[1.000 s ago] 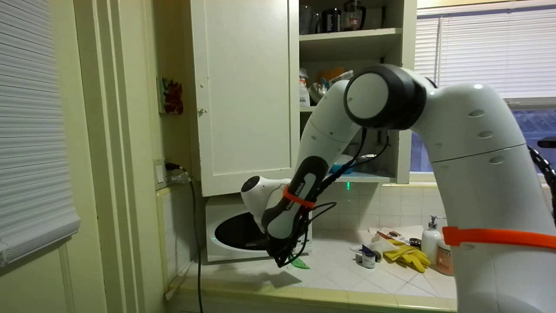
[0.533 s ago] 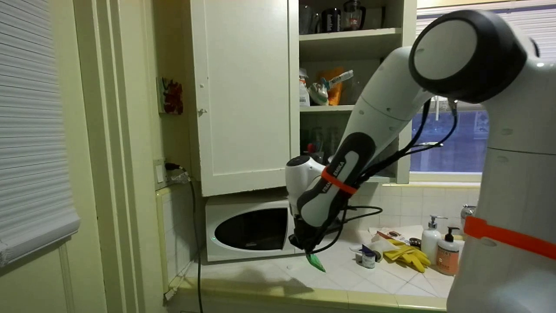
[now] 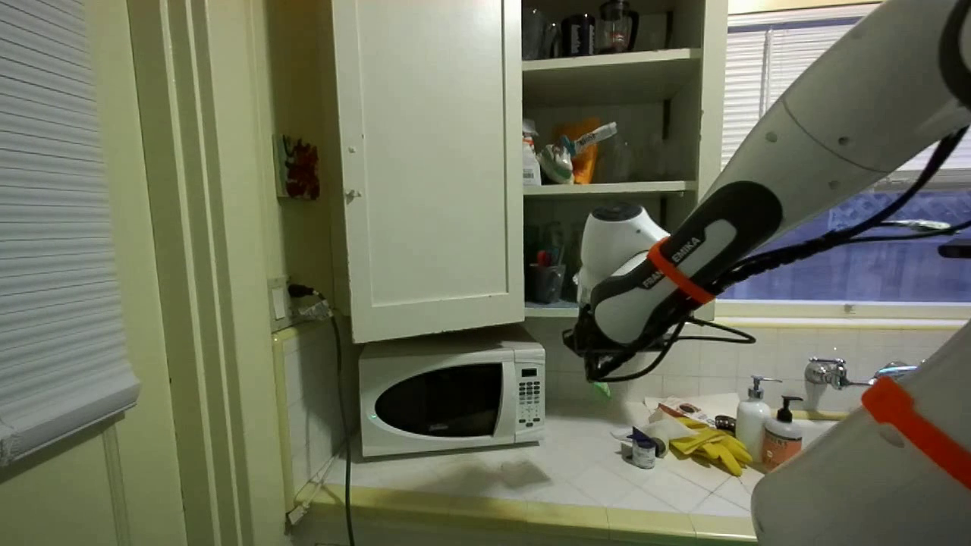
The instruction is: Put the green object in the open cabinet
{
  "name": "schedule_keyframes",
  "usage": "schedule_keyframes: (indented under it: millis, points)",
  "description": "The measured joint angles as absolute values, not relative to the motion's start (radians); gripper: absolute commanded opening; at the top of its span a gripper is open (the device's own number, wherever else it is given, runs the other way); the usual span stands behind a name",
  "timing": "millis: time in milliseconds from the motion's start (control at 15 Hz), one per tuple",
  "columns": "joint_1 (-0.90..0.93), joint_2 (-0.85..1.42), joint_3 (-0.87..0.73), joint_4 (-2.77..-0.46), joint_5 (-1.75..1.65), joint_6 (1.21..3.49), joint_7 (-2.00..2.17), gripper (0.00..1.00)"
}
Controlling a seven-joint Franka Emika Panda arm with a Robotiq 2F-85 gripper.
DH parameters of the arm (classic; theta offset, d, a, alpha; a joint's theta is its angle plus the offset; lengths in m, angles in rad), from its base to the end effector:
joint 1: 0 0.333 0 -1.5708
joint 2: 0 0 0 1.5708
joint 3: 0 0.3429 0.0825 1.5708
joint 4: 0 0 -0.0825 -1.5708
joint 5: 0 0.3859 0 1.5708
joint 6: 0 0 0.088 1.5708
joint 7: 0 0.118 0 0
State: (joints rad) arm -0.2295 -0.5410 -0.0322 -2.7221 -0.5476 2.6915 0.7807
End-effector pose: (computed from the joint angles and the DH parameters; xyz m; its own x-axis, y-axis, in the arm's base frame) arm 0.3801 -0.0870 0.4527 0.6804 -0.4656 0.5660 -0.5758 -0.8174 0.0198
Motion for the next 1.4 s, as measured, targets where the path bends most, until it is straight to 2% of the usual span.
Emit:
schedule_keyframes:
  millis: [467,800,1133,1400]
  points:
    - [-0.497,-0.796,0.064,-2.621,-0.496,2.619,0.781,0.02]
    - [-0.506,-0.797,0.078,-2.591,-0.489,2.591,0.766,0.0]
    - [-0.616,-0.784,0.07,-2.518,-0.489,2.818,0.768,0.0]
    - [-0.751,-0.693,0.091,-2.405,-0.402,3.083,0.766,0.0]
